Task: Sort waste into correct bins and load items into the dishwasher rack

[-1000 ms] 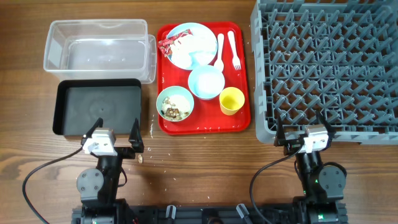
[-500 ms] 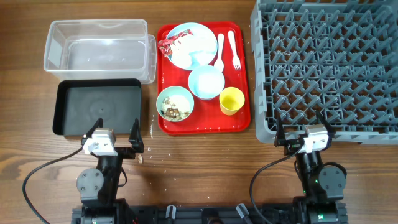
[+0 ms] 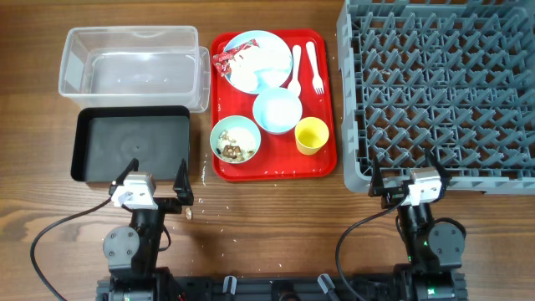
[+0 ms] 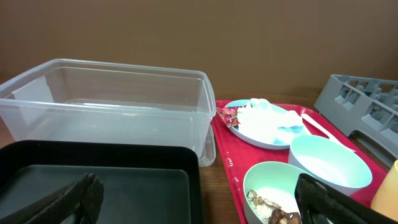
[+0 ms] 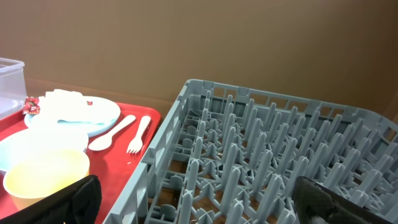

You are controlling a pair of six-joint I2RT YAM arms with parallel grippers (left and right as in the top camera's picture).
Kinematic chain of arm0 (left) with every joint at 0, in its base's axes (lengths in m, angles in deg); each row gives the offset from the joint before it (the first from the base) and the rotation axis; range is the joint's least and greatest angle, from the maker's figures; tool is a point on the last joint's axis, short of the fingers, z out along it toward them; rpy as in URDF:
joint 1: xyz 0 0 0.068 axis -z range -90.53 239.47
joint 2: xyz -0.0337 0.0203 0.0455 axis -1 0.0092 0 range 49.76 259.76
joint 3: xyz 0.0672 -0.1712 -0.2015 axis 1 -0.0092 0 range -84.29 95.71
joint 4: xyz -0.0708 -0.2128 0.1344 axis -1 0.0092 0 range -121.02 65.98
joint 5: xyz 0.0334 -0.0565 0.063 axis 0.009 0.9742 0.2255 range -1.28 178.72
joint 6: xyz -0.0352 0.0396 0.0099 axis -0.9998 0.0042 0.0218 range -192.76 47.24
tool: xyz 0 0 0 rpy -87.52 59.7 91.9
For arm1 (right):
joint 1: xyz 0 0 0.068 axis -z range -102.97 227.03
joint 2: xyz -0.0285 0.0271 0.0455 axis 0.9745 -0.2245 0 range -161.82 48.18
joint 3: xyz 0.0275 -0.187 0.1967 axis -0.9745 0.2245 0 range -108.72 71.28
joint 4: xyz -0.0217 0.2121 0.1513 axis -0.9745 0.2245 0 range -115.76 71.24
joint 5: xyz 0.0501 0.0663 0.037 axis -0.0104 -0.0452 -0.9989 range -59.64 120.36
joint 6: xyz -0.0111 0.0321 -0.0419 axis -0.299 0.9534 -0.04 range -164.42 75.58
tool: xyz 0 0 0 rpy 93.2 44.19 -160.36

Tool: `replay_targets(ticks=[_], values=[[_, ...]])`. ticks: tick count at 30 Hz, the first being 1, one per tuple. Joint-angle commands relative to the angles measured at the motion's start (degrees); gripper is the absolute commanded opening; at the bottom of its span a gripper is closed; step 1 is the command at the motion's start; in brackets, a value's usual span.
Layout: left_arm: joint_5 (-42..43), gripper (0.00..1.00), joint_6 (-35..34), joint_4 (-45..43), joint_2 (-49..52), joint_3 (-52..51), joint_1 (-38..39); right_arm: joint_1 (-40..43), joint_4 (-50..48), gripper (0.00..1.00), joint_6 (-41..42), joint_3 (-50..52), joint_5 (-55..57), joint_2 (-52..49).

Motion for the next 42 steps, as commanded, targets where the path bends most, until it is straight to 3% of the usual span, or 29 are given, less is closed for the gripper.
replay_targets(ticks=[1, 22, 25, 31, 42], values=[[-0.55, 1.0, -0.55, -0.22, -0.61, -0.61, -0.42, -0.33, -0.13, 1.0, -0.7, 0.07, -0.52, 0.42], [-0.55, 1.0, -0.55, -0.26, -0.61, -0.61, -0.42, -0.33, -0.39, 1.0, -0.5, 0.07, -1.01, 0.42], [0.94, 1.0, -0.85, -0.26, -0.61, -0.61, -0.35, -0.33, -1.01, 1.0, 3.85, 0.07, -2.12, 0.42], [2.08, 1.0, -1.01, -0.92, -0.39, -0.61, -0.35, -0.33, -4.42, 1.0, 3.8, 0.07, -3.56, 0.42], [2.45, 1.0, -0.98, -22.38, -0.39, -0.59, -0.37, -0.33, -19.26, 1.0, 3.76, -2.38, -3.52, 0.42]])
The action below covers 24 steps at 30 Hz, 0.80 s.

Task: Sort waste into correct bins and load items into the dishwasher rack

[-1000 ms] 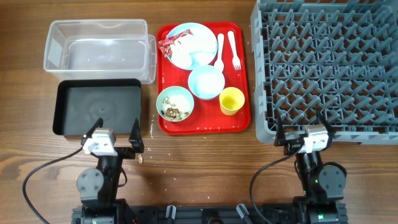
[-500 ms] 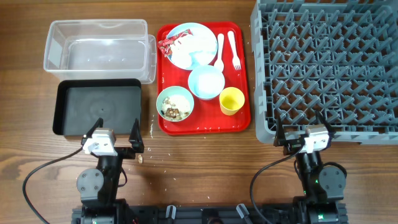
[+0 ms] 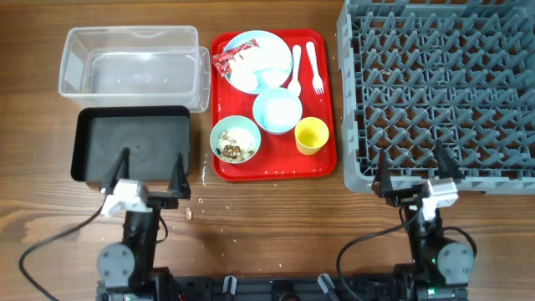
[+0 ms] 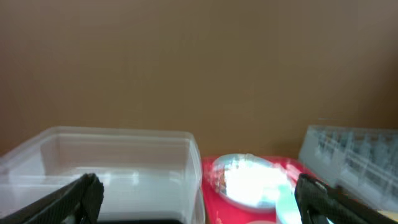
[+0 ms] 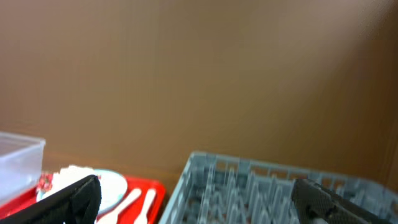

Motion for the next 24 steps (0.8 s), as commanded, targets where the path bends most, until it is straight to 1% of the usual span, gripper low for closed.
replay_targets(ticks=[1, 5, 8, 13, 15, 20, 24], values=[[0.63, 1.0, -0.57, -6.01, -0.42, -0.11, -0.37, -0.33, -2.82, 1.0, 0.83, -2.75, -0.94, 0.46], [0.63, 1.0, -0.57, -9.86, -0.42, 0.44, -0.35, -0.33, -5.01, 1.0, 0.9, -4.81, -0.96, 0.46], [0.63, 1.0, -0.55, -10.93, -0.42, 1.88, -0.37, -0.33, -8.5, 1.0, 0.57, -6.19, -0.92, 0.37], [0.61, 1.0, -0.5, -13.16, -0.2, 5.55, -0.37, -0.33, -12.41, 1.0, -2.4, -10.08, -0.94, -1.7], [0.61, 1.0, -0.5, -13.7, 0.35, 7.54, -0.37, -0.33, -12.59, 1.0, -3.72, -12.76, -1.09, -3.5], [0.63, 1.0, -0.5, -13.77, 3.85, 13.57, -0.37, -0.33, -13.25, 1.0, -10.49, -19.52, -5.05, -9.86], [0.59, 1.0, 0.13, -13.75, 10.21, 19.65, -0.37, -0.33, -13.05, 1.0, -11.1, -25.97, -6.19, -17.62]])
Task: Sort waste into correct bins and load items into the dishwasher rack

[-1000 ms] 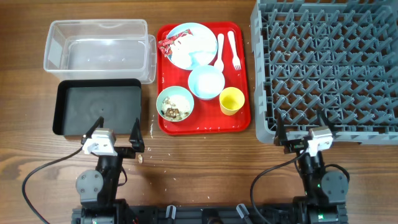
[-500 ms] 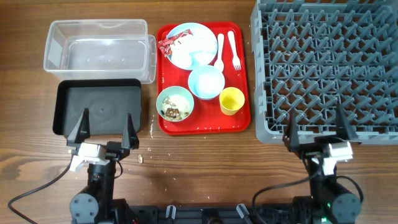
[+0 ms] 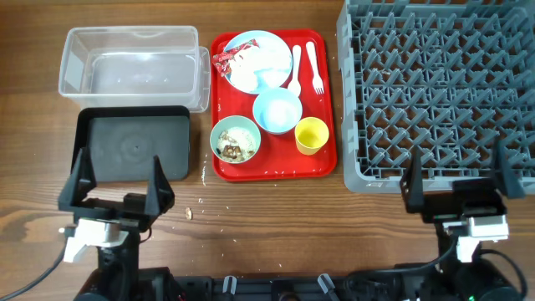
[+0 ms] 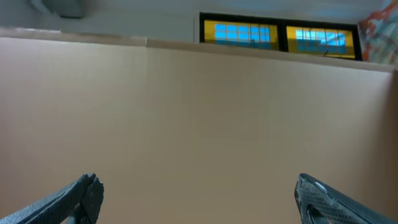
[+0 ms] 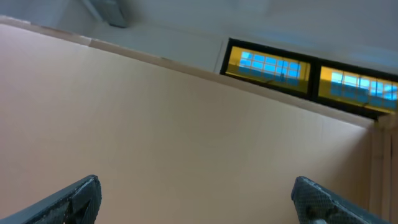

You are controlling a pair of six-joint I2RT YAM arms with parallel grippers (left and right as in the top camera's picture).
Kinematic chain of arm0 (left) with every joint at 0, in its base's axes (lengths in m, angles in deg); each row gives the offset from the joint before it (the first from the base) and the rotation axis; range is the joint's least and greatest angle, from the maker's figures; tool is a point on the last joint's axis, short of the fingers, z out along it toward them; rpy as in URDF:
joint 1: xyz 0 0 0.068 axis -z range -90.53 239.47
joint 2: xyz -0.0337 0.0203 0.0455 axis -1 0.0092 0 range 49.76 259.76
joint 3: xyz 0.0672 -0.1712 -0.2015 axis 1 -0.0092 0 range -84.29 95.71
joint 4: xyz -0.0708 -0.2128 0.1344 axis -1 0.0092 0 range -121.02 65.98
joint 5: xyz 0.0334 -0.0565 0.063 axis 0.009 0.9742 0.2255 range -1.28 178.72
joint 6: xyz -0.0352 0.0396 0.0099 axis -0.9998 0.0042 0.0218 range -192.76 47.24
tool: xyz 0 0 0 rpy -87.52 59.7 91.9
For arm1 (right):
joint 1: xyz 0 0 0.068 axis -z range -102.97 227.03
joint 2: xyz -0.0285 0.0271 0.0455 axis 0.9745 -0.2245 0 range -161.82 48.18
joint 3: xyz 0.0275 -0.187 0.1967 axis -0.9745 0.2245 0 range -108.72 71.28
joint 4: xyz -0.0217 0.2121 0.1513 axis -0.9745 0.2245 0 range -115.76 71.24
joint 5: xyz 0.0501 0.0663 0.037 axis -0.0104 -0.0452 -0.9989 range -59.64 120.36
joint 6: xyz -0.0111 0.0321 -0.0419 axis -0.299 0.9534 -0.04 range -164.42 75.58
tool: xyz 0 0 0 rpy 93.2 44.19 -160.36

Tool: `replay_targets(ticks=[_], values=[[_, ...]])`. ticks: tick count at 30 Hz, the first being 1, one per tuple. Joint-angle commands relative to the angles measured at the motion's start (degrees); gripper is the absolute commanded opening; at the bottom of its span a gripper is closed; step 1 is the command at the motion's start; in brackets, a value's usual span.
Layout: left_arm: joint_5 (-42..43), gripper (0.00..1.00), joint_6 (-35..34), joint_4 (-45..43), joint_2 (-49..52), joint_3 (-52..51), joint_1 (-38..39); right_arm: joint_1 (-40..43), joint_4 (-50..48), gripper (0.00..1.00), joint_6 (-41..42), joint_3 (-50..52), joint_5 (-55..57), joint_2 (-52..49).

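A red tray (image 3: 328, 125) holds a plate (image 3: 259, 63) with a red wrapper (image 3: 230, 57) and crumpled tissue, a white spoon (image 3: 295, 67), a white fork (image 3: 313, 67), an empty blue bowl (image 3: 277, 111), a bowl of food scraps (image 3: 235, 139) and a yellow cup (image 3: 311, 135). The grey dishwasher rack (image 3: 439, 88) stands at the right. My left gripper (image 3: 114, 182) is open, raised over the front of the black bin (image 3: 134, 142). My right gripper (image 3: 461, 176) is open above the rack's near edge. Both wrist views show only a brown wall and windows.
A clear plastic bin (image 3: 132, 67) sits behind the black bin at the left. A few crumbs (image 3: 189, 212) lie on the wooden table (image 3: 276, 226) in front of the tray.
Both arms have risen higher and their wrist cameras have tilted up, losing the bins, tray and rack from view. Both grippers remain open. Nothing on the table has moved.
Both grippers were low at the table's front, open, the left facing the bins and tray, the right facing the rack. Then both were higher with the wrist views tilted up. Now they are higher still, showing only wall and windows.
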Motion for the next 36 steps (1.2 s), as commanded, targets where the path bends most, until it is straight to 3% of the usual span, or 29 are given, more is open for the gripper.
replay_targets(ticks=[1, 6, 17, 24, 28, 36], values=[[0.44, 1.0, 0.13, -0.15, 7.26, 7.15, -0.37, -0.33, 0.09, 1.0, -2.82, -6.49, -3.43, -7.56], [0.48, 1.0, 0.11, 4.9, 19.41, 18.01, -0.37, -0.33, 7.17, 1.0, -2.62, -16.79, -8.96, -18.23], [6.97, 1.0, 0.11, 40.94, 51.45, 55.63, -0.35, -0.33, 44.11, 1.0, -2.34, -43.15, -11.67, -36.81], [6.88, 1.0, 2.21, 68.28, 74.79, 85.53, 1.64, -0.33, 58.34, 1.0, 3.06, -51.65, -11.89, -44.5], [5.6, 1.0, 4.74, 78.64, 85.88, 98.01, 5.25, -0.33, 62.25, 1.0, 4.83, -52.3, -12.5, -46.58], [0.87, 1.0, 4.59, 83.93, 100.26, 102.25, 15.15, -0.33, 70.6, 1.0, 5.51, -52.3, -15.54, -48.7]])
